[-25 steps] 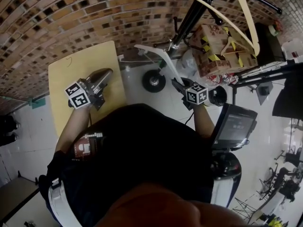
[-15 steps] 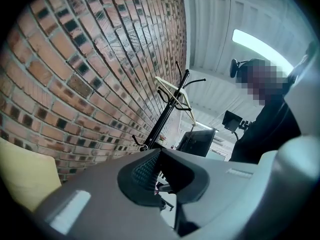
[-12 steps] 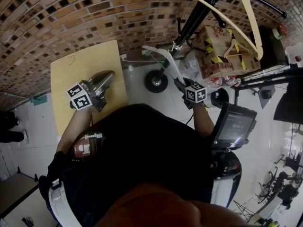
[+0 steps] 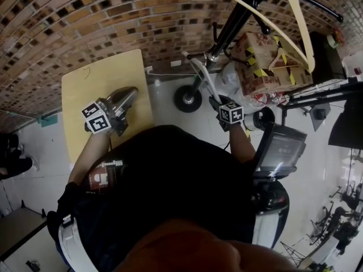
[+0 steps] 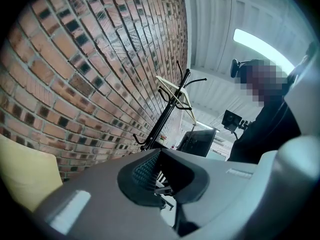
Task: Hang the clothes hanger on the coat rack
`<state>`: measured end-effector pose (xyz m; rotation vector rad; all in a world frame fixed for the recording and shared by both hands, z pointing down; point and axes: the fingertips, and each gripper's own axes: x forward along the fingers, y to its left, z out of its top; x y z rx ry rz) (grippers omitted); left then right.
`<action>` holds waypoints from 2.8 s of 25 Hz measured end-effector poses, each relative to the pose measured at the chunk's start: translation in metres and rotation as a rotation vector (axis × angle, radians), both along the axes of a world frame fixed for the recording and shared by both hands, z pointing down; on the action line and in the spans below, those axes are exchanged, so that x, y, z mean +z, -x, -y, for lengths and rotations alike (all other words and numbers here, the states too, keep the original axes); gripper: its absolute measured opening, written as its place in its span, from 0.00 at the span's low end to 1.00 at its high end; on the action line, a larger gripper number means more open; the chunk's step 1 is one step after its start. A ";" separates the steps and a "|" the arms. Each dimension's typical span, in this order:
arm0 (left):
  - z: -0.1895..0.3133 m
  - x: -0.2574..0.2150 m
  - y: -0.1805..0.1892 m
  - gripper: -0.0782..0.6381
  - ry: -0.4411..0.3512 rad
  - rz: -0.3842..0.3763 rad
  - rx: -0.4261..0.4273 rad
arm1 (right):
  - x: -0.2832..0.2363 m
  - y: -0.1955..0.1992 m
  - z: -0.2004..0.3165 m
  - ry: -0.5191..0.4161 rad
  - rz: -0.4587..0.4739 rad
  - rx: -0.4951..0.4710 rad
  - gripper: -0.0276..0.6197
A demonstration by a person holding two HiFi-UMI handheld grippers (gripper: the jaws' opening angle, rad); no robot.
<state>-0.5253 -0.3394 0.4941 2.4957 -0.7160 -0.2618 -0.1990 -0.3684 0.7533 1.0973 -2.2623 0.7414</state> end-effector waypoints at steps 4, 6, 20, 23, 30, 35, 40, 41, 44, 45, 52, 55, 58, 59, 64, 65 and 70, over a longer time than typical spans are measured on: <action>0.001 0.001 0.000 0.11 -0.002 -0.002 -0.002 | -0.005 0.003 0.001 0.001 0.020 0.007 0.21; 0.001 0.001 0.000 0.11 -0.004 -0.003 -0.001 | -0.007 0.001 0.002 0.004 0.037 0.031 0.31; 0.005 0.001 -0.002 0.11 -0.008 -0.015 0.008 | -0.083 -0.028 0.009 -0.133 0.054 0.181 0.42; 0.007 0.000 0.000 0.11 -0.008 -0.026 0.004 | -0.124 -0.012 0.018 -0.203 0.101 0.160 0.41; 0.007 -0.002 -0.003 0.11 -0.012 -0.036 0.003 | -0.209 0.057 0.015 -0.334 0.184 -0.038 0.29; 0.006 -0.002 0.002 0.11 -0.016 -0.037 -0.009 | -0.227 0.112 -0.002 -0.323 0.304 -0.180 0.07; 0.005 -0.002 0.004 0.11 -0.017 -0.043 -0.019 | -0.216 0.150 -0.021 -0.264 0.356 -0.303 0.06; 0.005 -0.002 0.005 0.11 -0.017 -0.044 -0.022 | -0.213 0.154 -0.023 -0.254 0.364 -0.310 0.06; 0.004 0.000 0.007 0.11 -0.016 -0.048 -0.029 | -0.208 0.161 -0.022 -0.229 0.394 -0.299 0.06; 0.003 0.000 0.008 0.11 -0.016 -0.048 -0.030 | -0.205 0.162 -0.021 -0.226 0.394 -0.293 0.06; 0.001 0.003 0.012 0.11 -0.015 -0.056 -0.043 | -0.197 0.166 -0.022 -0.225 0.352 -0.315 0.06; 0.001 0.003 0.012 0.11 -0.015 -0.059 -0.044 | -0.196 0.166 -0.022 -0.221 0.347 -0.316 0.06; 0.000 0.003 0.012 0.11 -0.016 -0.060 -0.044 | -0.195 0.167 -0.022 -0.218 0.341 -0.320 0.06; -0.001 0.003 0.013 0.11 -0.016 -0.060 -0.044 | -0.195 0.168 -0.022 -0.219 0.339 -0.322 0.06; 0.000 0.004 0.012 0.11 -0.015 -0.061 -0.042 | -0.195 0.167 -0.022 -0.218 0.334 -0.323 0.06; 0.000 0.004 0.012 0.11 -0.013 -0.061 -0.042 | -0.194 0.167 -0.021 -0.216 0.334 -0.322 0.06; -0.001 0.004 0.014 0.11 -0.008 -0.060 -0.045 | -0.192 0.169 -0.022 -0.209 0.329 -0.327 0.06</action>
